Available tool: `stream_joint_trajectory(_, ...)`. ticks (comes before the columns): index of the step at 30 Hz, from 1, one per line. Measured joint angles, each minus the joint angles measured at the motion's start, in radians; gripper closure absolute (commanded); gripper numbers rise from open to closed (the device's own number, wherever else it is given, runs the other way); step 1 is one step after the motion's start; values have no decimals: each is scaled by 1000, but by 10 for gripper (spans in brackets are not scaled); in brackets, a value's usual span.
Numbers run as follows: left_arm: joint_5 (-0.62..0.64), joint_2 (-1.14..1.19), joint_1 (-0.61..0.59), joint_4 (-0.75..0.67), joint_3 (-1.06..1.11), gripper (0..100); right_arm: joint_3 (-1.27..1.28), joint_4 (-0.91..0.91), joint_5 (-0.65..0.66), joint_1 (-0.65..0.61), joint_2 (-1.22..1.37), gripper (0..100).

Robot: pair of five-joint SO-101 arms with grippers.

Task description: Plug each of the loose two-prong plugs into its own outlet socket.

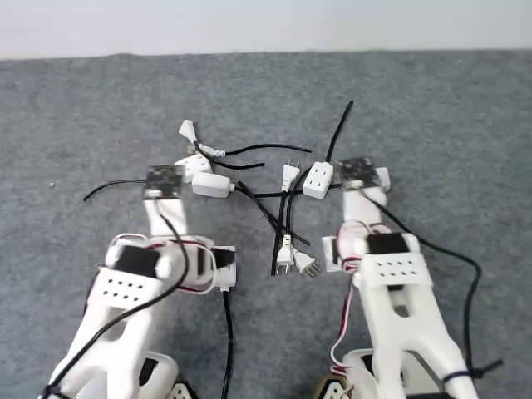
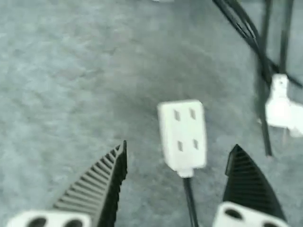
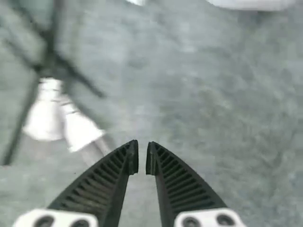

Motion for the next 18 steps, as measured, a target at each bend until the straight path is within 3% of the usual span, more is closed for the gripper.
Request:
stream_joint_trajectory(8,-8,146,-175,-75,0,681,-38,-74,-141,-213,32,941)
stream_joint_trajectory(13,-5,284,-278,-167,-23,681,-38,-199,-183,-232,196,943)
stream_joint_trajectory(18,-8,416,-293,-183,-94,681,-100,-235,-183,-269,344,940)
